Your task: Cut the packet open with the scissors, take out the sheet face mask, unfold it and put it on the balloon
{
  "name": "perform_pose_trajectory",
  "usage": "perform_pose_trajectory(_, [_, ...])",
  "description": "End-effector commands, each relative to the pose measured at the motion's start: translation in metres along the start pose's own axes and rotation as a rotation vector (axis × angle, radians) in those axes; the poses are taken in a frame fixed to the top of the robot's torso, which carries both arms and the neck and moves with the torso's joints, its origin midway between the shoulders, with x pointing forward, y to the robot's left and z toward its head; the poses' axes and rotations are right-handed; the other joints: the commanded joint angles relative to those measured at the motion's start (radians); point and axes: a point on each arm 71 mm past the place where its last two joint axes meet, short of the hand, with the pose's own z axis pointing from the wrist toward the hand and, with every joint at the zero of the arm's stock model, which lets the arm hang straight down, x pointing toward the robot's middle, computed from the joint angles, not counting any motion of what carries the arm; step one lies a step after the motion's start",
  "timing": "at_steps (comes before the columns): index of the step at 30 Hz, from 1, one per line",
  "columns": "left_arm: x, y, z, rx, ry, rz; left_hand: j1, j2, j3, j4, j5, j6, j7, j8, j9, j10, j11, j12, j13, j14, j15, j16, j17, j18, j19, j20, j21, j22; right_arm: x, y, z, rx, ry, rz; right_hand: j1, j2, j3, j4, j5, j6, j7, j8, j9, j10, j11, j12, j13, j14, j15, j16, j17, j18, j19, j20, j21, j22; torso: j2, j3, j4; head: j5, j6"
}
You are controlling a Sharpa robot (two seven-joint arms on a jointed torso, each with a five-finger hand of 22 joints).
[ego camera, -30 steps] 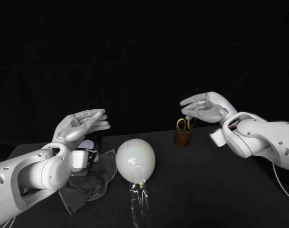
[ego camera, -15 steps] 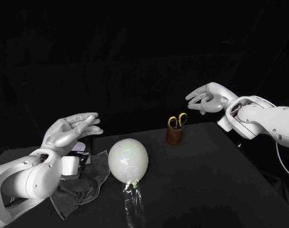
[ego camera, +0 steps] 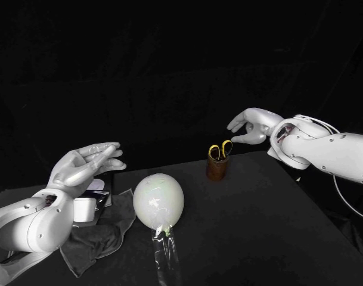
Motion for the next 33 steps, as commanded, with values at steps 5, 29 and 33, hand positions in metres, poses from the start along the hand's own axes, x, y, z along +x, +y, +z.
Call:
perform_pose_trajectory(5, [0.000,-0.001,0.000,0.000,0.002,-0.007,-0.018,-0.007,0.006,0.001,0.003,-0.001,0.007,-0.008,-0.003,0.008,0.003,-0.010,0.000,-0.004,0.003,0.006,0.008,0.009,-0.007,-0.002,0.008,0.002,0.007,0.002,0.009,0.018,0.061,-0.137,0.027,0.007,-0.039,0.011,0.007,-0.014,0.001,-0.014,-0.003,-0.040,0.005,-0.005,-0.001,-0.029,0.005,-0.012,-0.024,0.001,-0.038,0.003,-0.029,-0.040,0.002,0.0002,-0.0010,0.000,-0.001])
perform_pose_trajectory(29, [-0.001,0.000,-0.002,-0.020,-0.016,-0.018,-0.027,-0.016,0.006,-0.002,0.003,-0.012,0.018,-0.018,-0.008,0.003,0.010,-0.020,0.001,-0.015,0.009,0.011,0.024,0.009,-0.016,0.001,0.011,0.005,0.020,-0.001,0.026,0.063,0.131,-0.179,0.078,0.030,-0.008,0.022,-0.020,0.016,-0.005,-0.011,-0.001,0.005,0.000,0.003,0.001,0.007,0.002,0.131,0.111,-0.019,0.033,0.001,0.063,0.101,0.009,0.0024,0.0028,-0.003,-0.011])
perform_pose_trajectory(33, [-0.001,0.000,-0.002,-0.022,-0.016,-0.022,-0.025,-0.016,0.007,-0.004,0.003,-0.013,0.018,-0.019,-0.008,0.003,0.010,-0.020,0.002,-0.016,0.009,0.011,0.025,0.009,-0.017,0.001,0.012,0.005,0.024,-0.001,0.027,0.066,0.148,-0.182,0.074,0.026,0.013,0.025,-0.021,0.028,-0.007,-0.008,0.001,0.025,-0.002,0.004,0.001,0.020,0.001,0.170,0.150,-0.027,0.058,0.000,0.093,0.148,0.009,0.0024,0.0024,0.000,-0.015])
